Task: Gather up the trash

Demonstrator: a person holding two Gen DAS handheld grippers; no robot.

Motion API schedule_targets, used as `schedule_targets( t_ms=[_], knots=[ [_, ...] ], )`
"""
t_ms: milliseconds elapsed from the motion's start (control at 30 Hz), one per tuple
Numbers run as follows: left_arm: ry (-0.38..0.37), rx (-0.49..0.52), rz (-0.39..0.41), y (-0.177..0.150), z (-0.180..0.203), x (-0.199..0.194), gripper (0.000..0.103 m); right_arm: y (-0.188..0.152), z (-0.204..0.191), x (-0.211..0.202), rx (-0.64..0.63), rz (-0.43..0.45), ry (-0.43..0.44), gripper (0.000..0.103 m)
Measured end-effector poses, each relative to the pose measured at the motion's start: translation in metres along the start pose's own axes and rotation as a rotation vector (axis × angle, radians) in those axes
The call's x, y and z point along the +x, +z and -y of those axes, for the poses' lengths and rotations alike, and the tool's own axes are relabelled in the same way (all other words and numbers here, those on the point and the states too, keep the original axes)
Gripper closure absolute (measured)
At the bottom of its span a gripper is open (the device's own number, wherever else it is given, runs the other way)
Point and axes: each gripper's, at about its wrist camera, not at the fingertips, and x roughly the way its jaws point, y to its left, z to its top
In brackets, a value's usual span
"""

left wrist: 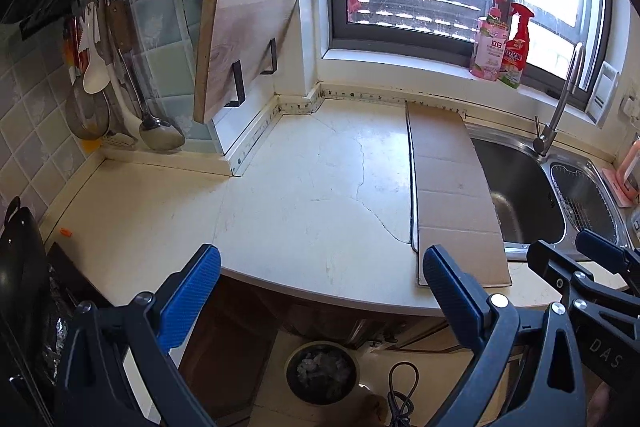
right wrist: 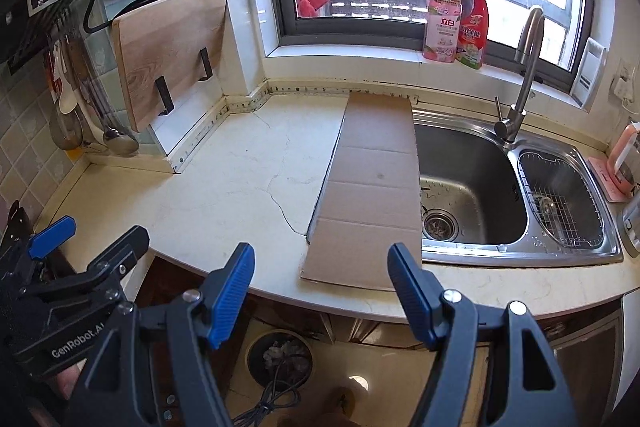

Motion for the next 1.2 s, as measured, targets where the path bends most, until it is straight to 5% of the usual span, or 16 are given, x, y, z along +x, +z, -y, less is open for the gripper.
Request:
schedule_targets(
  t_ms=[1200],
  knots=[
    [0.019, -0.002, -0.012, 0.007, 0.001, 0.019, 0.003, 0.014, -0.001, 0.026, -0.014, -0.021, 0.052, 0.034]
  ],
)
